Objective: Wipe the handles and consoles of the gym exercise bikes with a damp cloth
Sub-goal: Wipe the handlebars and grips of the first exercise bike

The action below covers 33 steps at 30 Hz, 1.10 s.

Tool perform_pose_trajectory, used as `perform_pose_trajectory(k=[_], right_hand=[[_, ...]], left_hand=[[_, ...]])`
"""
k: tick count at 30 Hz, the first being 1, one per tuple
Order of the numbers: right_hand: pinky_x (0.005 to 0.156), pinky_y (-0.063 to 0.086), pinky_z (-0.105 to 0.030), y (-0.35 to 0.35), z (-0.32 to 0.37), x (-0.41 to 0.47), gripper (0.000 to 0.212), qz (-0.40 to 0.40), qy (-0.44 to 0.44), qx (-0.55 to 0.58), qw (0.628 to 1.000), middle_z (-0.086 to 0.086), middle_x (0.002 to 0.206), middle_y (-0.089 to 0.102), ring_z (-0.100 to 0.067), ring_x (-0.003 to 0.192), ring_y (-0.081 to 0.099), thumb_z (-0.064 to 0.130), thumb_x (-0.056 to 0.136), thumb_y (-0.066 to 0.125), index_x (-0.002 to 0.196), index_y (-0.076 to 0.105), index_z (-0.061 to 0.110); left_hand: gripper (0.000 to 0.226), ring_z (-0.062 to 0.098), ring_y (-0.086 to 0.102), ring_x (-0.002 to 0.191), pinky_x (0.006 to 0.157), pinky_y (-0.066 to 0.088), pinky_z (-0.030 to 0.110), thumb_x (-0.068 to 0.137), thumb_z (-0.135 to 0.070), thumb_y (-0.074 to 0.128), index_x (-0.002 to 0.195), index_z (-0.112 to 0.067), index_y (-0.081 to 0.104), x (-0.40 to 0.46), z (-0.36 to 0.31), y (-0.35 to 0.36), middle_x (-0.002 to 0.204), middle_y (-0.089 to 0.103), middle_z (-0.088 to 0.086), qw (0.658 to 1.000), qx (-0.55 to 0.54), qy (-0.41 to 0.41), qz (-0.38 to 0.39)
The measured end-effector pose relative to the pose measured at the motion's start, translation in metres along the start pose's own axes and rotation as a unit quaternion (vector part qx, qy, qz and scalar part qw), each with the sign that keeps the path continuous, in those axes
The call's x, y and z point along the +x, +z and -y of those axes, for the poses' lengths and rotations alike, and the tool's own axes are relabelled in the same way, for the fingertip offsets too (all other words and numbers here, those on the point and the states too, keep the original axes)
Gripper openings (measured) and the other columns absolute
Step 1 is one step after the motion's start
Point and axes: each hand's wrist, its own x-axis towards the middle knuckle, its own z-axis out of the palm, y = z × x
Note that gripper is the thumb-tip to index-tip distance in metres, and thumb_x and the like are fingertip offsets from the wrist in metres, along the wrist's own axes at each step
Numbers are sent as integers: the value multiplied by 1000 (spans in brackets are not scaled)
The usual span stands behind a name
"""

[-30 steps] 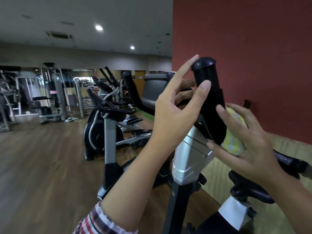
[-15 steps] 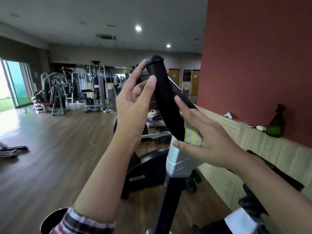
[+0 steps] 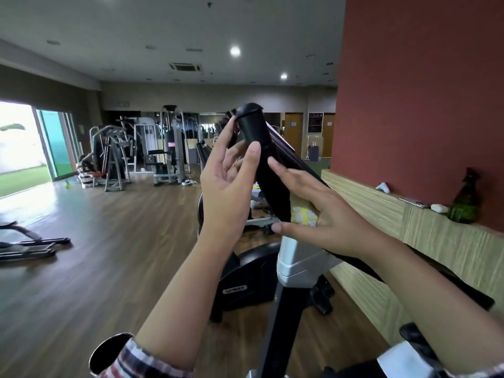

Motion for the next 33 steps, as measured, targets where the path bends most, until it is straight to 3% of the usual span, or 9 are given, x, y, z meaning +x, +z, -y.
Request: perform_pose_trajectory(k=[5,8,11,17,19,23,26,29,33], right_hand=[[109,28,-21,-1,-2,-1,69,19,22,-11,1000,40,142,25,14,139,20,49,82,65,132,23,73],[111,24,-25,-5,-12,-19,59,23,17,-61,998,48,138,25,15,141,13,57,80,61,128,31,73],[112,16,-23,-6,-13,-18,55,17,17,-42,999,44,139,31,12,144,7,54,78,65,125,42,68],[107,26,-18,-4,-9,-2,34,33,13,58,998,20,138,46,11,139,24,38,75,76,107,70,47],[109,27,-25,-8,-17,-6,29,53,9,44,998,19,141,42,7,140,25,41,76,77,104,72,44],[108,26,-16,-21,-30,-13,31,115,-11,45,992,14,140,43,5,140,28,41,76,77,106,71,41],[105,25,-3,-30,-31,-7,26,183,-24,83,979,9,132,53,7,141,23,27,79,79,104,74,30],[103,23,1,-32,-37,0,21,218,-24,120,968,18,123,60,14,139,19,25,80,74,101,72,26],[97,16,10,-46,-49,-6,31,306,-35,118,944,35,133,44,24,135,11,35,85,67,114,63,43]], left_hand=[[46,21,65,111,97,52,41,91,-11,60,133,-25,47,-1,0,-1,120,66,12,1000,-7,1,2],[44,17,67,106,91,55,36,91,-11,60,132,-25,48,-2,2,-2,118,67,9,1000,0,1,10],[41,15,68,104,89,56,33,92,-11,59,131,-22,50,-5,3,-2,118,68,5,1000,2,0,9],[44,15,68,105,93,55,38,92,-11,60,134,-15,50,-11,5,-1,116,67,3,1000,20,3,-5],[40,20,67,108,95,54,43,92,-13,62,130,-20,52,-11,7,-1,116,68,3,999,34,15,-11],[42,25,62,116,97,51,49,91,-16,62,131,-20,51,-16,13,3,123,64,6,994,85,60,-37],[44,23,61,116,97,52,42,92,-13,61,135,-14,49,-21,18,11,124,62,12,988,109,88,-72],[42,7,59,115,97,50,29,94,-9,58,135,-11,48,-25,22,20,124,61,4,978,133,124,-101],[40,4,61,105,85,50,15,93,-4,59,132,-9,50,-37,26,31,125,59,3,971,160,144,-107]])
